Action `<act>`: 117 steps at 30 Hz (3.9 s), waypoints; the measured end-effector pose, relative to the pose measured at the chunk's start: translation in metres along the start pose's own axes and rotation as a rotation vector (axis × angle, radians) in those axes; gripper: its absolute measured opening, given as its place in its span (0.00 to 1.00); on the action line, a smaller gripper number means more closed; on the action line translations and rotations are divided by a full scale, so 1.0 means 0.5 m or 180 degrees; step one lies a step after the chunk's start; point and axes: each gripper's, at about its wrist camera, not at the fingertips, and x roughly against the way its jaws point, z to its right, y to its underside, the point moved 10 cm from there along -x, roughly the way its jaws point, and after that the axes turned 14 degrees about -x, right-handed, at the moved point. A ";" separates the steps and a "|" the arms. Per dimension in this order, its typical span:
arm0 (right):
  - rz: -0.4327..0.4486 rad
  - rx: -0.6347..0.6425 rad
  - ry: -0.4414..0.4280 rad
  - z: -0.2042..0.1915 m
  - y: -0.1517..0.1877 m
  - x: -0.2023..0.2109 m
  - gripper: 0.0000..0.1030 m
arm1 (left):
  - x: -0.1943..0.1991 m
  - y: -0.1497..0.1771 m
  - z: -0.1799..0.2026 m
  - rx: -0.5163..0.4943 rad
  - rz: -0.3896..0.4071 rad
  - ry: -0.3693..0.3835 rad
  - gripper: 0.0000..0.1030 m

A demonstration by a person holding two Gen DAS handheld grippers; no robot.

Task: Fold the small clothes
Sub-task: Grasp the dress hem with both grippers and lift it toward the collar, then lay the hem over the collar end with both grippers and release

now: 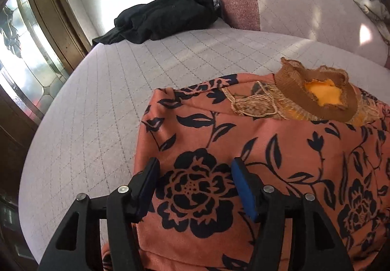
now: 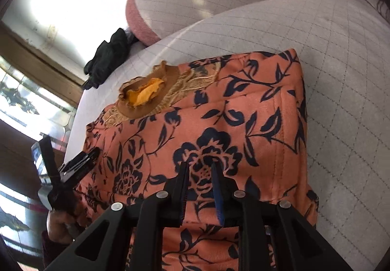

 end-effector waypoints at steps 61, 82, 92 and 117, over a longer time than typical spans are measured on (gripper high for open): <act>-0.0147 -0.1037 0.0384 0.293 0.413 0.306 0.70 | 0.343 0.576 -0.072 0.0357 -0.0726 0.1039 0.10; -0.0470 -0.0178 0.0758 0.209 0.504 0.277 0.08 | 0.310 0.561 -0.037 0.0320 -0.0758 0.1246 0.07; -0.0116 -0.0538 -0.0436 0.103 0.328 0.365 0.08 | 0.363 0.387 -0.095 0.0797 -0.0282 0.2007 0.07; 0.0547 -0.1588 -0.0619 0.143 -0.213 0.064 0.08 | 0.189 0.227 -0.145 0.1789 -0.0200 0.1936 0.76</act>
